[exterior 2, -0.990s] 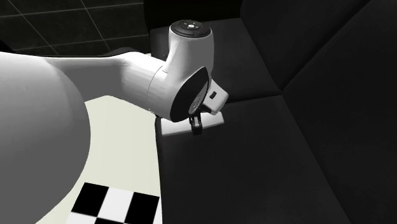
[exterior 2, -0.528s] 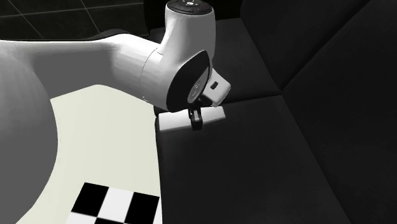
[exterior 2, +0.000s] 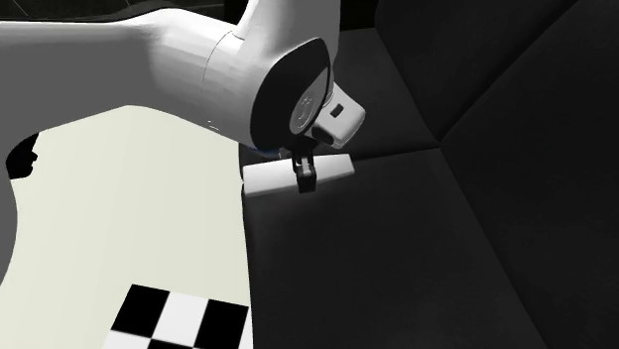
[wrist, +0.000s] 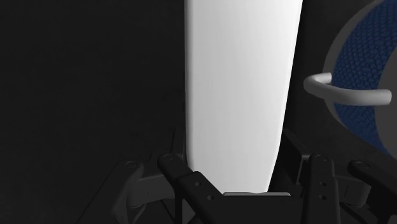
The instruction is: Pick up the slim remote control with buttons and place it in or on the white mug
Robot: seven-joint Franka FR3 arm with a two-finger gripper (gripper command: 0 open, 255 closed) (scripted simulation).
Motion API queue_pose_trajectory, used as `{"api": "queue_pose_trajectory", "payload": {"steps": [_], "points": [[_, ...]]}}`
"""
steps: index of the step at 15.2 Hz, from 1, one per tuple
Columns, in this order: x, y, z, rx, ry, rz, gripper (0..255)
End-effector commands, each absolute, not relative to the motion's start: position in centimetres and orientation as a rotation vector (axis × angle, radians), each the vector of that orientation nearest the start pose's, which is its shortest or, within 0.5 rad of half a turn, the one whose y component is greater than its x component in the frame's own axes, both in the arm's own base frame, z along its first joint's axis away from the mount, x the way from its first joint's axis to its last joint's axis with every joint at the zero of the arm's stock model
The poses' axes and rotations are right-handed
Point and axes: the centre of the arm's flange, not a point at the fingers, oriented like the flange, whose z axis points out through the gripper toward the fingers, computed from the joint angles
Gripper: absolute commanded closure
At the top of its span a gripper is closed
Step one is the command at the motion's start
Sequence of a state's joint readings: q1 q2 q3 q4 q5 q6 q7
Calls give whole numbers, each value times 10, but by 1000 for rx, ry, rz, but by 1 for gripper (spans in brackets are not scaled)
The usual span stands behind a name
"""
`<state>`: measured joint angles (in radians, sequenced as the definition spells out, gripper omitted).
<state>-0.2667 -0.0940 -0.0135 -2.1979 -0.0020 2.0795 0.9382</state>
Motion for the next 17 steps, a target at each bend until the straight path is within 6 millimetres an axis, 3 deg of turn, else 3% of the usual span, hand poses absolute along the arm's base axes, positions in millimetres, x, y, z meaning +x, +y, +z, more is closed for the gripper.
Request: {"api": "queue_pose_trajectory", "payload": {"steps": [1, 14, 17], "points": [[491, -141, 433, -2584, 1801, 37, 255], [491, -141, 499, -2584, 1801, 37, 255], [524, -120, 499, -2584, 1801, 37, 255]]}}
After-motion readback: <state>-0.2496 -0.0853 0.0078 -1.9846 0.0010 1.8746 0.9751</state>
